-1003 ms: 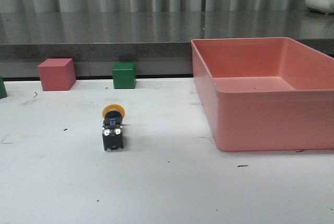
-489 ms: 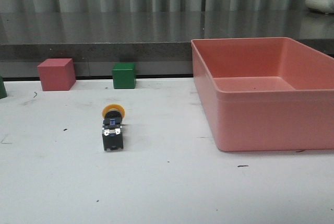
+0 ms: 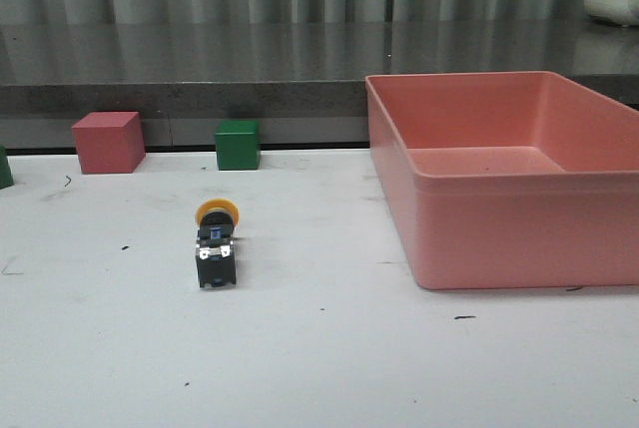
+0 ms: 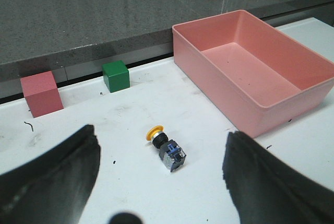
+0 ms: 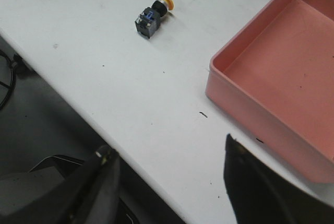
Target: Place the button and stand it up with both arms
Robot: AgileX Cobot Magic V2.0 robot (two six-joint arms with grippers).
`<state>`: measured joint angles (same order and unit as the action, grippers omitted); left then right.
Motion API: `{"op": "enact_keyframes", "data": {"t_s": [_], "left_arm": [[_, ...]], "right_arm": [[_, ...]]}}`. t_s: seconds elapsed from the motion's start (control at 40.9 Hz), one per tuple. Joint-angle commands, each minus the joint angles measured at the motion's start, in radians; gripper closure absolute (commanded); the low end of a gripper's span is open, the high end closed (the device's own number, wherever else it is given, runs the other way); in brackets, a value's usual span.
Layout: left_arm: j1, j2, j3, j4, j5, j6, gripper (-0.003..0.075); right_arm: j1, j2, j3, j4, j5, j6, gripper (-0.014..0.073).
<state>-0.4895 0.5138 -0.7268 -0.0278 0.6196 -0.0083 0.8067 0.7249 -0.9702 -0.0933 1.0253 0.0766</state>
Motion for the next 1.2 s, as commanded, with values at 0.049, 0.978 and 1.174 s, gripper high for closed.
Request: {"op": "enact_keyframes", "data": {"t_s": [0.049,0.978,1.174], "left_arm": [[-0.008,0.010,-0.036,-0.006,-0.071,-0.004,0.0230],[-0.008,0.474,-0.232,-0.018,0.149,-0.004,0.0132],[-0.008,0.714,-0.333,-0.038,0.195,-0.004,0.0133]], "right_arm": [[0.000,-0.119,0.064,-0.003,-0.130,-0.018,0.0134],[0.000,-0.205,0.121,-0.003,-0.145,-0.018,0.0134],[0.000,-0.205,0.121,-0.003,-0.145,-0.018,0.0134]]}}
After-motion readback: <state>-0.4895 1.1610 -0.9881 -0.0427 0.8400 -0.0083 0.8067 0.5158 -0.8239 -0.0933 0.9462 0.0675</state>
